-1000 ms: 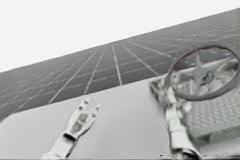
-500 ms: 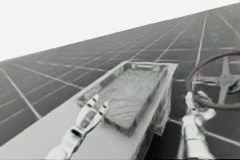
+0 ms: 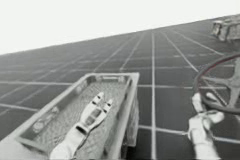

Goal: Pick up and drop off the object

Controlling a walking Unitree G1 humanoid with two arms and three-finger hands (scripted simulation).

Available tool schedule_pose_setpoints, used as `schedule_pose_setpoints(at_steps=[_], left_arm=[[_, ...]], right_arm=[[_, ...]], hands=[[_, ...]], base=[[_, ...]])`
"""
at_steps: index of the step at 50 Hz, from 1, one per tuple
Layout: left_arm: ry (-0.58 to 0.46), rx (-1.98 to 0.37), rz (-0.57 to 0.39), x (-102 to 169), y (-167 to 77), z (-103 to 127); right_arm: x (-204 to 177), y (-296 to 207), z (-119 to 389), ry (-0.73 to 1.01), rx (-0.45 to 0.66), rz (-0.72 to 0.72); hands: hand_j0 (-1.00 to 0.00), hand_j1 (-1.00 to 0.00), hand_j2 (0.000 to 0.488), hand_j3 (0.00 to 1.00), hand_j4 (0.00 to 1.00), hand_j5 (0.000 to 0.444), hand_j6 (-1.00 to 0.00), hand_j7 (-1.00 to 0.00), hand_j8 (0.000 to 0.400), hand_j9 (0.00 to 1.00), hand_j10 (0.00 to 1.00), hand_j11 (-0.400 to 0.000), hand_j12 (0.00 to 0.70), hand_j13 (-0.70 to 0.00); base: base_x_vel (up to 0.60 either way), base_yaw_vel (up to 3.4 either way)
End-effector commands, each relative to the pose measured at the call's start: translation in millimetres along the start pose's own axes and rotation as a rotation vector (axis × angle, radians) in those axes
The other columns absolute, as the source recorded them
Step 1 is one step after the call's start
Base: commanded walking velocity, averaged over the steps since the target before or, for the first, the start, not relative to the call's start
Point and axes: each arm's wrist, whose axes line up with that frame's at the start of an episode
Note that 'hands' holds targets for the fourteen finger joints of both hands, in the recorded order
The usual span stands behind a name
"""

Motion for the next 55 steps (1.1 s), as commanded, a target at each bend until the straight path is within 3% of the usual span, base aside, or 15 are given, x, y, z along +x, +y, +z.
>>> schedule_pose_setpoints(at_steps=[1,55], left_arm=[[-0.011,-0.016,0.010,-3.6,5.4,1.3],[-0.011,-0.016,0.010,-3.6,5.4,1.3]], right_arm=[[-4.9,15.7,1.5,-0.016,-0.004,0.057],[-4.9,15.7,1.5,-0.016,-0.004,0.057]], hands=[[0.00,0.00,0.000,1.00,1.00,0.000,0.00,0.00,0.000,1.00,1.00,-0.400,0.000,-0.700],[0.00,0.00,0.000,1.00,1.00,0.000,0.00,0.00,0.000,1.00,1.00,-0.400,0.000,-0.700]], base=[[0.43,-0.39],[0.53,-0.15]])
